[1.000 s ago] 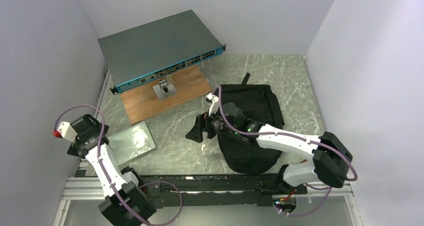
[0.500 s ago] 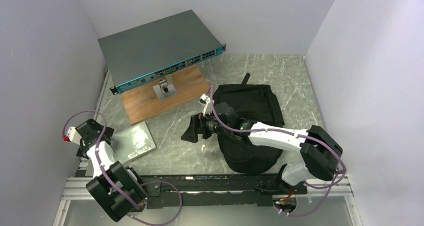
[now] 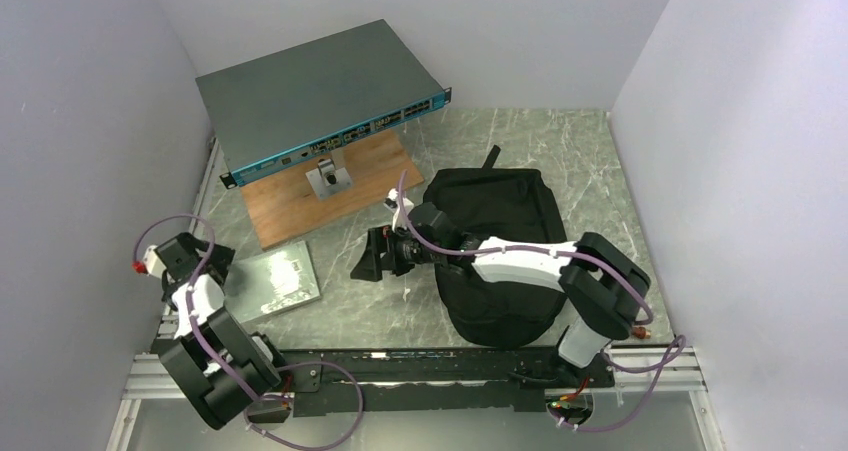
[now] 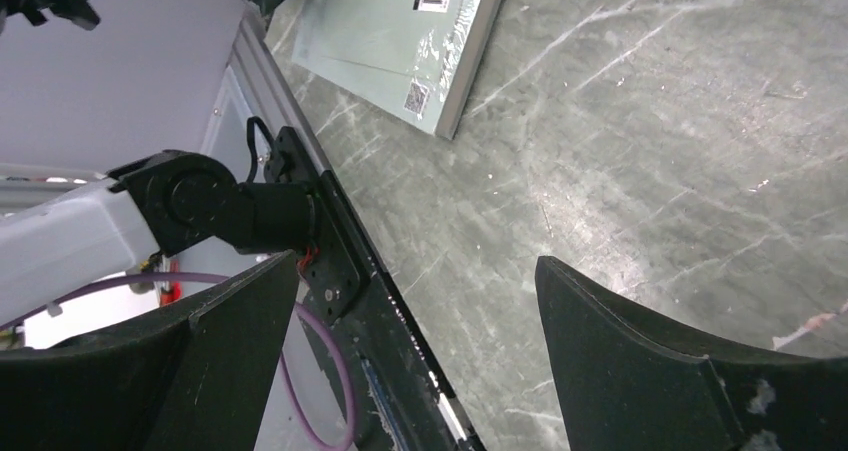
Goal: Pack the student bag
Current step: Move the book to the center of the board.
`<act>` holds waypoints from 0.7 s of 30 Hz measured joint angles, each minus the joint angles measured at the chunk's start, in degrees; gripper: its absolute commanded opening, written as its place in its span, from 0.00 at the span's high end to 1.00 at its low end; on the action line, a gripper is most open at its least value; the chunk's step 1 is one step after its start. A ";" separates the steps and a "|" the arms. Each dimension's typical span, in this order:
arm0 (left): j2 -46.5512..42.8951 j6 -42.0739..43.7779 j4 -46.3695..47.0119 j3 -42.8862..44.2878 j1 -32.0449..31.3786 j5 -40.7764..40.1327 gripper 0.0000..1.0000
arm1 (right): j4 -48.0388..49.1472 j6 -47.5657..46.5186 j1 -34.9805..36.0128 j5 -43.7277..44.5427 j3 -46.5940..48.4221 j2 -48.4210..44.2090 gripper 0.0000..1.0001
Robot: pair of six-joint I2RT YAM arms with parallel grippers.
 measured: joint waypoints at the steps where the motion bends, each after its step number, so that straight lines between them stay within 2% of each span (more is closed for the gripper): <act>1: -0.28 -0.13 0.59 -0.33 -1.38 1.27 0.02 | 0.33 0.61 0.00 -0.46 0.33 1.25 0.10; 8: -5.97 -2.34 5.07 -5.57 -9.46 7.28 0.03 | 1.99 3.45 0.00 -1.36 1.29 6.80 0.12; 14: -10.19 -7.69 10.29 -10.71 -14.80 12.37 0.04 | 2.19 7.06 -0.37 -0.35 1.53 9.20 0.15; 21: -14.19 -14.73 13.29 -14.67 -24.50 16.68 0.07 | 4.28 12.13 -2.05 2.99 -1.18 9.97 0.21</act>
